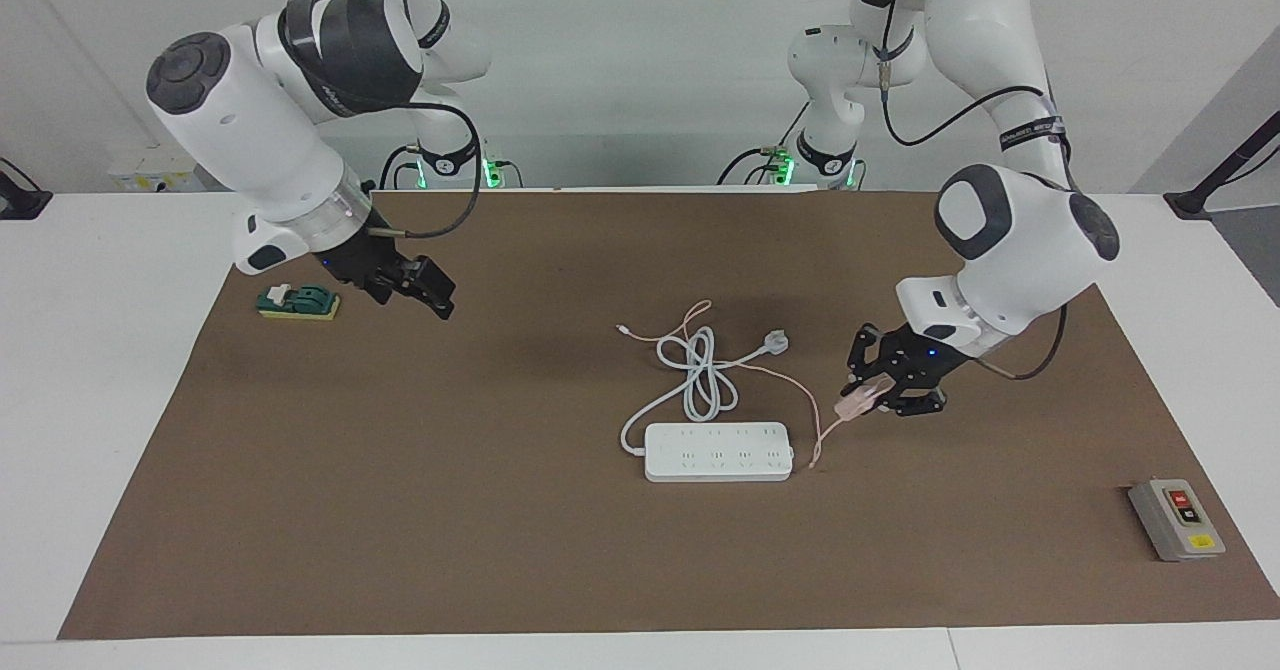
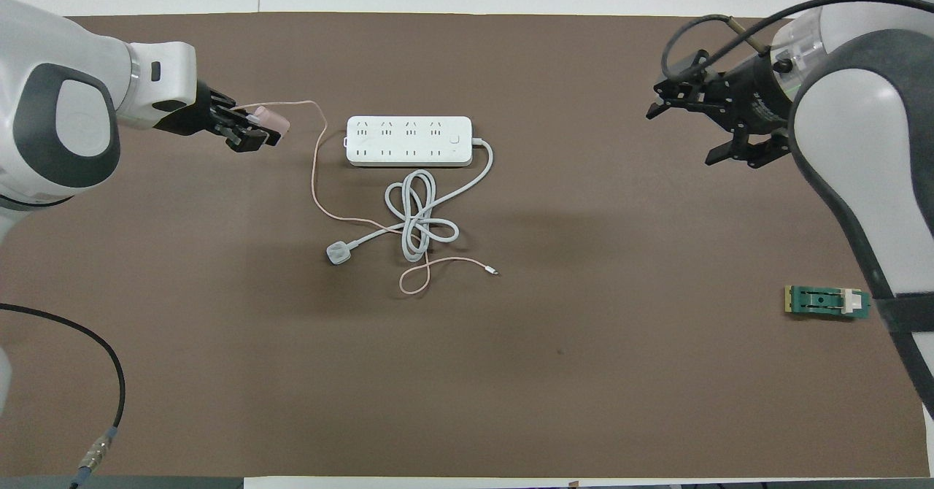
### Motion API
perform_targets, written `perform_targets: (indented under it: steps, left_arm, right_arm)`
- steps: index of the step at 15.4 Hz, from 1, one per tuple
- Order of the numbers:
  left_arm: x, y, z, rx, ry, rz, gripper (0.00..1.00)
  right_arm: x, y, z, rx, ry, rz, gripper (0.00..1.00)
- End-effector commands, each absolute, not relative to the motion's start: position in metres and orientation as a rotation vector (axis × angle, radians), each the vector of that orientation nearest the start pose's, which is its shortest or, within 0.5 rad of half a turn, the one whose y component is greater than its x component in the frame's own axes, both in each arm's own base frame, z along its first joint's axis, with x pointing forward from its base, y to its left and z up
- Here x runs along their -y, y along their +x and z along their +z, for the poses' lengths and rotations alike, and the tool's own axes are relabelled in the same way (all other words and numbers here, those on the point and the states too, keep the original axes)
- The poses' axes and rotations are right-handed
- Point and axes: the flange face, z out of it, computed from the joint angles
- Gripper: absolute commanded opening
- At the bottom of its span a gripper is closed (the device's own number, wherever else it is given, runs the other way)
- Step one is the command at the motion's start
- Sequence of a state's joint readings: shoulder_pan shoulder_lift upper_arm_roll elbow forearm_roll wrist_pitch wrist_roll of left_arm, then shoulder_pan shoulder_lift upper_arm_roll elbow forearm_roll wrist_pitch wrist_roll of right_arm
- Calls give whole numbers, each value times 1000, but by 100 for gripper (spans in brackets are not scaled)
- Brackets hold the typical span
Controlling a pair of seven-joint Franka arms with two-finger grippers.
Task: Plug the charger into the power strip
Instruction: 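Bring the charger over the power strip's end socket with the left gripper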
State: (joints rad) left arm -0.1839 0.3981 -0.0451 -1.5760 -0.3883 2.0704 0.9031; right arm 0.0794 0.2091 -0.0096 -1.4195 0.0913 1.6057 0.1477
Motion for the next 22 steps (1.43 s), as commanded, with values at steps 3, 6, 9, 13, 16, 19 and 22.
perform_targets:
  steps: [3, 6, 9, 13, 16, 19, 22]
  left_arm:
    - [216, 662, 421, -1772, -2801, -520, 0]
    - [250, 651, 421, -1995, -2499, -476, 0]
    - [271, 637, 414, -2061, -2415, -415, 0]
    - [278, 632, 413, -2119, -2217, -285, 0]
    - [266, 626, 402, -2123, -2187, -207, 0]
    - [259, 619, 383, -2116, -2171, -234, 0]
    - [261, 619, 372, -2129, -2107, -241, 0]
  right_arm:
    - [-22, 580, 620, 190, -3133, 31, 100]
    - [-10, 545, 624, 200, -3127, 132, 100]
    - [-7, 524, 621, 185, -3123, 194, 100]
    - [2, 523, 618, 149, -3124, 214, 100]
    - [3, 528, 619, 81, -3156, 173, 100]
    - [1, 528, 618, 55, -3172, 176, 100]
    - [1, 529, 619, 40, -3182, 171, 100]
